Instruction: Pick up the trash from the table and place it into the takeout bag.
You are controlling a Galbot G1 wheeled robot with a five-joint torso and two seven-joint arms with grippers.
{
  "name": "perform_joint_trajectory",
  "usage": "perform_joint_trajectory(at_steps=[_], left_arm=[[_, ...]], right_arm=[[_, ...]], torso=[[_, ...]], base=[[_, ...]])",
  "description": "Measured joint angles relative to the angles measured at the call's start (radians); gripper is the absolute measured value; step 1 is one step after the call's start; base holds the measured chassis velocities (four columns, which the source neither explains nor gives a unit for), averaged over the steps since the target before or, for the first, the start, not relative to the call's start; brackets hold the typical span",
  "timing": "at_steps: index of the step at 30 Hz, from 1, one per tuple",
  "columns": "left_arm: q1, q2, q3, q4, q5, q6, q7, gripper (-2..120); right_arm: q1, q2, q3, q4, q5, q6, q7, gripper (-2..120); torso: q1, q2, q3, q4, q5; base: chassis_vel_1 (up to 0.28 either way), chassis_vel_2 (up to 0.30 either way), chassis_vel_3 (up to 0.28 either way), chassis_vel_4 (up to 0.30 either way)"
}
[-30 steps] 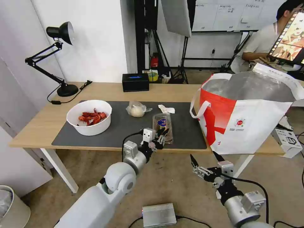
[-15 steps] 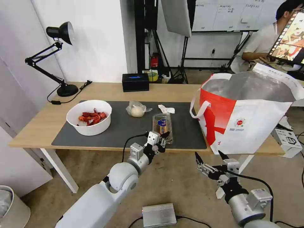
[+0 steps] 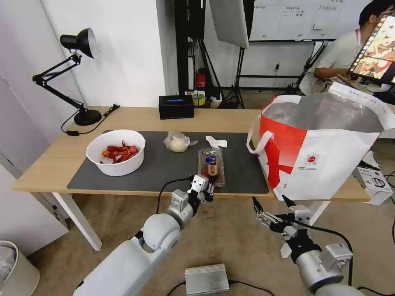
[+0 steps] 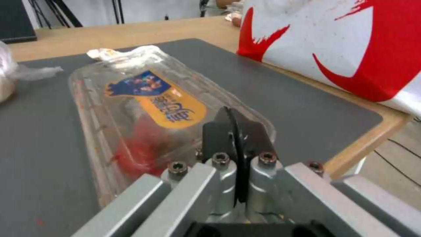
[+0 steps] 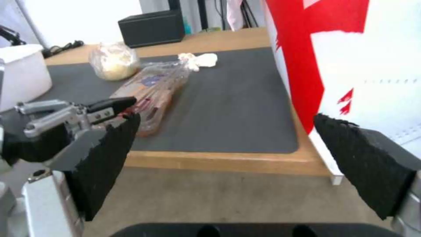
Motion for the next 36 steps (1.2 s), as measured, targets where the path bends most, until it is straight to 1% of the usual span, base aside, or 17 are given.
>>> perform_joint_trajectory(at_steps=[1,2,3,4,6,7,9,10,15,17,19,21,23,25,27,33,36], left_arm=[[0.002,-0.004,0.005,0.001,0.0,-0.003,-0.004,0],[0.002,-0.005,0.007,0.002,0.0,-0.004,-0.009,0],[0.002,-0.005,0.007,0.002,0.0,-0.004,-0.009,0],[0.001,-0.005,0.009,0.002,-0.001,-0.004,-0.018,0],[-0.002,-0.004,0.01,0.002,-0.003,-0.005,-0.023,0],[-0.002,-0.004,0.01,0.002,-0.003,-0.005,-0.023,0],[-0.01,0.0,0.015,0.001,-0.005,-0.005,-0.024,0],[-0.01,0.0,0.015,0.001,-0.005,-0.005,-0.024,0],[-0.016,0.012,0.018,0.002,-0.008,-0.005,-0.026,0],[-0.016,0.012,0.019,0.002,-0.008,-0.005,-0.027,0],[-0.017,0.011,0.024,0.004,-0.009,-0.005,-0.03,0],[-0.017,0.01,0.025,0.004,-0.009,-0.005,-0.03,0],[-0.014,0.009,0.027,0.003,-0.009,-0.005,-0.032,0],[-0.013,0.009,0.027,0.003,-0.009,-0.005,-0.033,0],[-0.008,0.005,0.023,-0.001,-0.009,-0.005,-0.039,0],[0.001,0.002,0.022,-0.007,-0.012,-0.005,-0.053,0],[0.004,0.001,0.024,-0.009,-0.013,-0.006,-0.055,0]], right_arm=[[0.011,-0.008,-0.002,0.002,0.169,-0.029,0.031,100],[0.014,-0.01,-0.001,0.003,0.209,-0.036,0.039,100],[0.014,-0.01,-0.001,0.003,0.209,-0.036,0.039,100],[0.022,-0.013,0.0,0.006,0.283,-0.049,0.054,100],[0.035,-0.016,0.001,0.011,0.359,-0.065,0.084,100],[0.035,-0.016,0.001,0.011,0.359,-0.065,0.084,100],[0.054,-0.013,0.004,0.017,0.442,-0.076,0.12,100],[0.054,-0.013,0.004,0.017,0.442,-0.076,0.12,100],[0.08,-0.007,-0.002,0.021,0.564,-0.086,0.167,100],[0.085,-0.008,-0.002,0.021,0.585,-0.087,0.177,100],[0.116,-0.011,-0.003,0.019,0.678,-0.091,0.226,100],[0.123,-0.011,-0.003,0.018,0.694,-0.092,0.233,100],[0.163,-0.016,-0.003,0.004,0.754,-0.092,0.259,100],[0.17,-0.018,-0.003,0.001,0.767,-0.092,0.263,100],[0.207,-0.029,-0.002,-0.015,0.821,-0.092,0.28,100],[0.262,-0.044,-0.004,-0.041,0.867,-0.101,0.301,100],[0.306,-0.056,-0.007,-0.068,0.903,-0.134,0.328,100]], torso=[[0.0,0.0,0.0,0.0001,0.0],[0.0,0.0,0.0,0.0001,0.0],[0.0,0.0,0.0,0.0001,0.0],[0.0,0.0,0.0,0.0001,0.0],[0.0,0.0,0.0,0.0001,0.0],[0.0,0.0,0.0,0.0001,0.0],[0.0,0.0,0.0,0.0001,0.0],[0.0,0.0,0.0,0.0001,0.0],[0.0,0.0,0.0,0.0001,0.0001],[0.0,0.0,0.0,0.0001,-0.0001],[0.0,0.0,0.0,0.0,0.0],[0.0,0.0,0.0,0.0,0.0],[0.0,0.0,0.0,0.0001,0.0],[0.0,0.0,0.0,0.0001,0.0],[0.0,0.0,0.0,0.0001,0.0],[0.0,0.0,0.0,0.0001,0.0001],[0.0,0.0,0.0,0.0,0.0]], base=[[0.0,0.0,0.0,0.0],[0.0,0.0,0.0,0.0],[0.0,0.0,0.0,0.0],[0.0,0.0,0.0,0.0],[0.0,0.0,0.0,0.0],[0.0,0.0,0.0,0.0],[0.0,0.0,0.0,0.0],[0.0,0.0,0.0,0.0],[0.0,0.0,0.0,0.0],[0.0,0.0,0.0,0.0],[0.0,0.0,0.0,0.0],[0.0,0.0,0.0,0.0],[0.0,0.0,0.0,0.0],[0.0,0.0,0.0,0.0],[0.0,0.0,0.0,0.0],[0.0,0.0,0.0,0.0],[0.0,0.0,0.0,0.0]])
